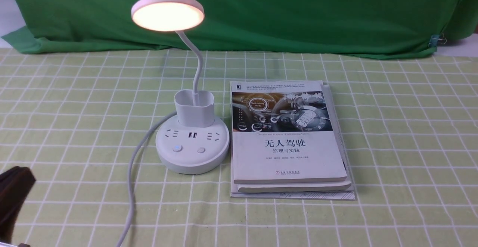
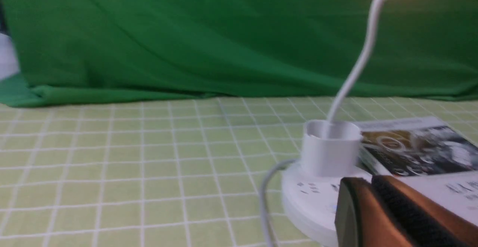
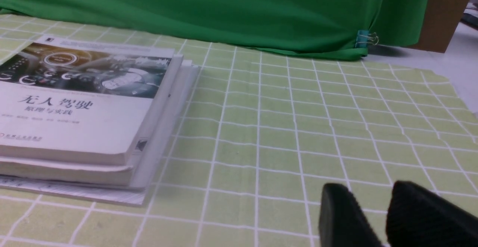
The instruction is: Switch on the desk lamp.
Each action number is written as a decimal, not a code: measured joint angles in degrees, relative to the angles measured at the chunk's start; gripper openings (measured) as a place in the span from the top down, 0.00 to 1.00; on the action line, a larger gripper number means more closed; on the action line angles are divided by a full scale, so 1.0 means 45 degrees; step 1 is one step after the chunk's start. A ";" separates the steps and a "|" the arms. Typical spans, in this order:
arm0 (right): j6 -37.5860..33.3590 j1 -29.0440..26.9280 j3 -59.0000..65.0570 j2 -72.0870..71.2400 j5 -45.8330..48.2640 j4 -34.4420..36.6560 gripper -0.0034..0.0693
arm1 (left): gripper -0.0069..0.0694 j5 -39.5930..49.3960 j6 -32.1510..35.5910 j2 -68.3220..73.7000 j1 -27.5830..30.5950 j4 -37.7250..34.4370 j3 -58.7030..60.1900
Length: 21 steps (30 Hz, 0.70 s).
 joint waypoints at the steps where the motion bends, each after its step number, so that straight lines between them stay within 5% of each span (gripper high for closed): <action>1: 0.0000 0.0000 0.0000 0.0000 0.0000 0.0000 0.62 | 0.88 -0.0158 0.0172 -0.0400 0.0500 -0.0034 0.0340; 9: 0.0000 0.0000 0.0000 0.0000 0.0000 0.0000 0.62 | 0.88 0.1233 0.0516 -0.2210 0.2673 -0.0425 0.1790; 21: 0.0000 0.0000 0.0000 0.0000 0.0005 0.0000 0.62 | 0.88 0.1492 0.0516 -0.2266 0.2795 -0.0474 0.1820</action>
